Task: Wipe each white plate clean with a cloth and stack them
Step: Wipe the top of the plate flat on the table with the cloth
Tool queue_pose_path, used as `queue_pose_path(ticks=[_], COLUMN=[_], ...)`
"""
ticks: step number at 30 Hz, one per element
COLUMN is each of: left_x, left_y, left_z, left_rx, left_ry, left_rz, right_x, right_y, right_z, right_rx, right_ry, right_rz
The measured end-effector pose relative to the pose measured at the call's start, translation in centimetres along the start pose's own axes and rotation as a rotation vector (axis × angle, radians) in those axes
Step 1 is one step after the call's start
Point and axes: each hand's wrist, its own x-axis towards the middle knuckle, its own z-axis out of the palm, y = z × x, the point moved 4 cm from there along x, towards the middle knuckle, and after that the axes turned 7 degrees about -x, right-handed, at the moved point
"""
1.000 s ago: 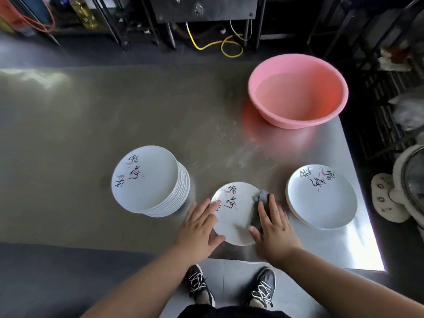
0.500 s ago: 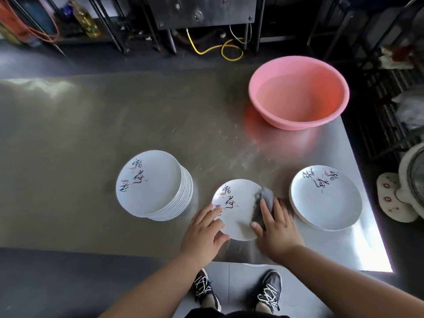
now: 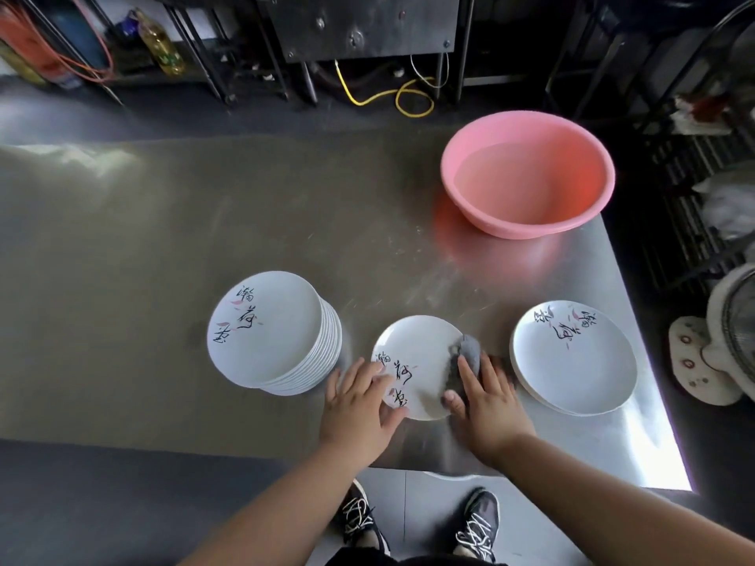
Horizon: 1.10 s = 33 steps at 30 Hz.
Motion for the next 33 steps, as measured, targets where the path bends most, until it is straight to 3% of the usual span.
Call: queue_pose_path(ticks=[4,11,15,20,25,30,33], left_x=[0.5,0.6,0.4,0.5,0.0,0.2,0.6], left_y=[-1.0,-1.2,-0.9,0.3,0.9,-0.1,0.2], left_z=[0.5,1.2,1.3,1.0,1.4,0.4,0.4], left_rx=[-0.008,-0.081,-0.142,-0.121,-0.114,-0.102,-0.108], left_ry=[0.014,0.057,0.068,0.087,-0.012,-0.044,-0.049], left_rz=[0.107,0.128,0.108,0.058,0.026,0.072,0.053], right_x=[2.7,-3.0,1.3,0.8,-2.3,2.0,1.1], right_y=[-0.1,-1.9,-1.4,-1.8,-0.7,0.1,-1.2], right_z=[-1.6,3.3,0.1,1.1,2.7,-1.0,0.0], right_rx=[0.039,-0.03,0.012,-0.046,-0.068,0.04,-0.017], right_ry=[-0.017,-0.104,0.014,0.01,-0.084,-0.013,-0.005], right_rz=[-0.006,-0.009,0.046,0.006,-0.096,-0.046,-0.02])
